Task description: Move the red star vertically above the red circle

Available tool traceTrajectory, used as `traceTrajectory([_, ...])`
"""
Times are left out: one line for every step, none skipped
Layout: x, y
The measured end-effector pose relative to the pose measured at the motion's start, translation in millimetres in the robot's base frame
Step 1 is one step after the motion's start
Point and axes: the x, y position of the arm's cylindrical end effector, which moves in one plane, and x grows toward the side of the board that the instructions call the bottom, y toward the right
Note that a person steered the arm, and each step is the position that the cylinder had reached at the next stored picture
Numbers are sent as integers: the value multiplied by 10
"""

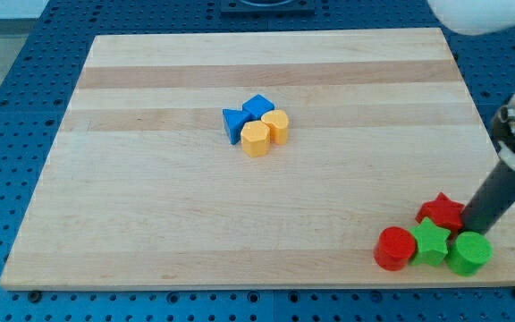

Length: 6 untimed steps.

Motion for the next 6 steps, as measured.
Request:
traceTrajectory([-11, -134])
traceTrajectory([-149, -251])
traceTrajectory([-450, -433])
traceTrajectory([-809, -646])
traceTrajectory([-976, -597])
traceTrajectory([-976, 53])
